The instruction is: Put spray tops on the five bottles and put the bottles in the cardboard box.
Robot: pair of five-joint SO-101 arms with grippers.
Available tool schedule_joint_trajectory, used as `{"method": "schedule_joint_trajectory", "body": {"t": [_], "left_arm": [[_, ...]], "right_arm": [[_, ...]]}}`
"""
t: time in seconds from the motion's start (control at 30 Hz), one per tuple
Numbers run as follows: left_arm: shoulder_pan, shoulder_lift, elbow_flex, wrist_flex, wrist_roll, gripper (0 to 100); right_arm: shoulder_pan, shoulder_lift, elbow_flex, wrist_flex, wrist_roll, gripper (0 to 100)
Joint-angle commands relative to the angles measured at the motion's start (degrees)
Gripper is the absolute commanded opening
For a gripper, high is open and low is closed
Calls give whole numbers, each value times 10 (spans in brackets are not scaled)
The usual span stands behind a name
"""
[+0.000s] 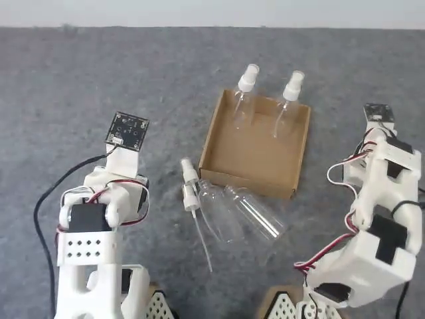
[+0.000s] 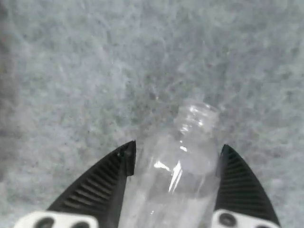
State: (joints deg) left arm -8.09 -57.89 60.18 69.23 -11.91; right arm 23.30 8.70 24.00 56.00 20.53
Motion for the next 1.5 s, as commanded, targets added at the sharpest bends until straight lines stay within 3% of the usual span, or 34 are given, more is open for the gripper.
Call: {"method": "schedule_joint_trajectory", "body": {"t": [0.0, 0.1, 0.33, 0.57, 0.77, 0.9, 1.17, 1.47], "left_arm": [[1, -16, -7, -13, 4, 13], [1, -16, -7, -13, 4, 13], [1, -16, -25, -14, 3, 13], [1, -16, -110, 1, 5, 13], [1, -16, -211, 41, 48, 13], [1, -16, -277, 40, 102, 13], [1, -12, -391, 14, 204, 13], [1, -12, -401, -97, 314, 13]], "right_arm": [[10, -6, -47, -12, -6, 121], [12, -6, -72, -9, -2, 3], [-9, -19, -161, 109, 116, 6], [-74, -197, -113, 136, 127, 6], [-192, -422, 19, 133, 126, 6], [-307, -545, 80, 132, 63, 6], [-564, -610, 130, 88, -29, 6], [-640, -584, 258, -139, -74, 6]]}}
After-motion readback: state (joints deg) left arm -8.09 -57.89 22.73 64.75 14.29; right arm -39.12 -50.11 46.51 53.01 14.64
